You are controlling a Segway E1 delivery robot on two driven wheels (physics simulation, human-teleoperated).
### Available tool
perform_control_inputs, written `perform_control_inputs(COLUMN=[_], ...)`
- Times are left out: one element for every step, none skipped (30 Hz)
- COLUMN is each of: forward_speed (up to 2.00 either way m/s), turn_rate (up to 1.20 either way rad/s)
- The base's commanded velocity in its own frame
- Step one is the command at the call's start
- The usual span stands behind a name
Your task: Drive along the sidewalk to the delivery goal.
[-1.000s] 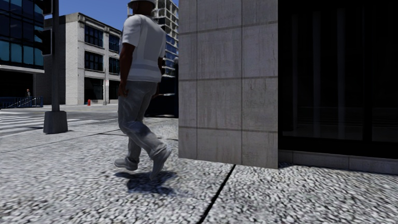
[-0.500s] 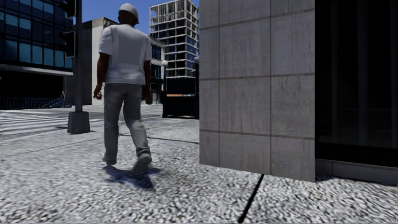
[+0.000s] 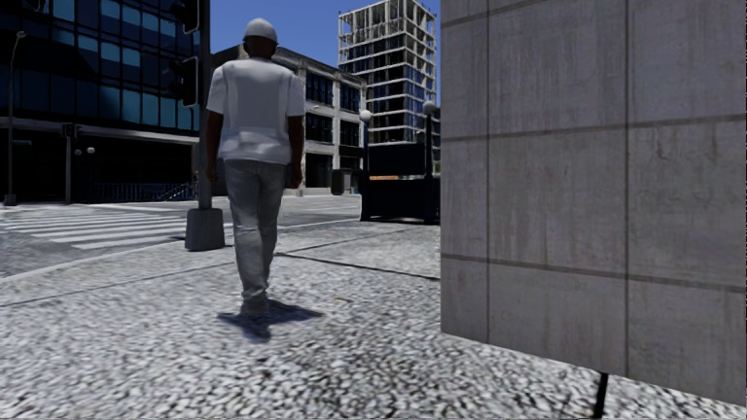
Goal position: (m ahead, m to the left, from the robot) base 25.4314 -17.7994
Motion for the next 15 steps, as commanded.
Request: perform_control_inputs(forward_speed=[0.81, 0.81, 0.81, 0.81, 0.81, 0.81, 0.81, 0.81, 0.81, 0.81, 0.81, 0.81, 0.81, 0.81, 0.81], turn_rate=[0.44, 0.45, 0.45, 0.45, 0.45, 0.45, 0.46, 0.46, 0.46, 0.46, 0.46, 0.46, 0.46, 0.46, 0.46])
